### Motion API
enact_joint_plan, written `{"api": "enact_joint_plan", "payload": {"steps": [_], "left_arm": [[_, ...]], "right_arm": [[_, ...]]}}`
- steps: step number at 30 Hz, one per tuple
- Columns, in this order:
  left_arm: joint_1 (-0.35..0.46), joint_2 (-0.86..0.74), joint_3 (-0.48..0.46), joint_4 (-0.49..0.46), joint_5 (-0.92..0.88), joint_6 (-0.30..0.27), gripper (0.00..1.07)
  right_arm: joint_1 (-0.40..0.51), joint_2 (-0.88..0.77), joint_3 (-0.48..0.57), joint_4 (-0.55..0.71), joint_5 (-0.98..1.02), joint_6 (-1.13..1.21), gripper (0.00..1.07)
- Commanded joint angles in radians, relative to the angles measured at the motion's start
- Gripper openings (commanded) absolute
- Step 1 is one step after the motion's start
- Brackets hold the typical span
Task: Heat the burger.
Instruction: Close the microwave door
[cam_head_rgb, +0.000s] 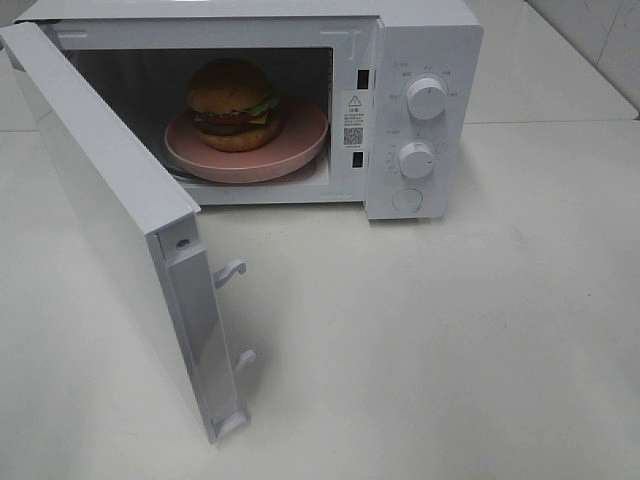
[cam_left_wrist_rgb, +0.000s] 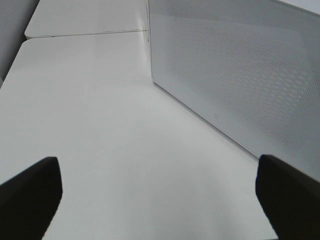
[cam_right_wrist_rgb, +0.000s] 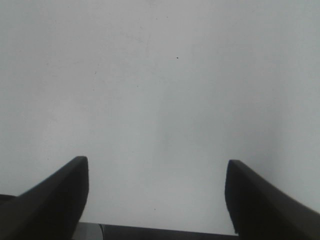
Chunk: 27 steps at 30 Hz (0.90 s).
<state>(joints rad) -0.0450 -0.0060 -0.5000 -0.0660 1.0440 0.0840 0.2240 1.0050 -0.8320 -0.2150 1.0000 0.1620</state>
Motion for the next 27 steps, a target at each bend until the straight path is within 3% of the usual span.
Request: {"api": "enact_joint_plan", "payload": {"steps": [1,16,21,27], "left_arm": [[-0.004,-0.018,0.002,0.0,-0.005,-0.003,0.98],[-0.004,-0.018,0.002,0.0,-0.005,-0.003,0.98],[-0.004,-0.018,0.002,0.0,-0.005,-0.003,0.98],[-0.004,-0.018,0.002,0.0,-0.005,-0.003,0.98]], "right_arm": [[-0.004,-0.076,0.03,0.007,0.027,0.012,0.74],[0.003,-0.534,0.198,0.014,0.048,0.008,0.74],[0.003,-0.685,0.304,0.015,0.054,0.01,0.74],[-0.007,-0.802,0.323,0.015,0.014,0.013,0.74]]}}
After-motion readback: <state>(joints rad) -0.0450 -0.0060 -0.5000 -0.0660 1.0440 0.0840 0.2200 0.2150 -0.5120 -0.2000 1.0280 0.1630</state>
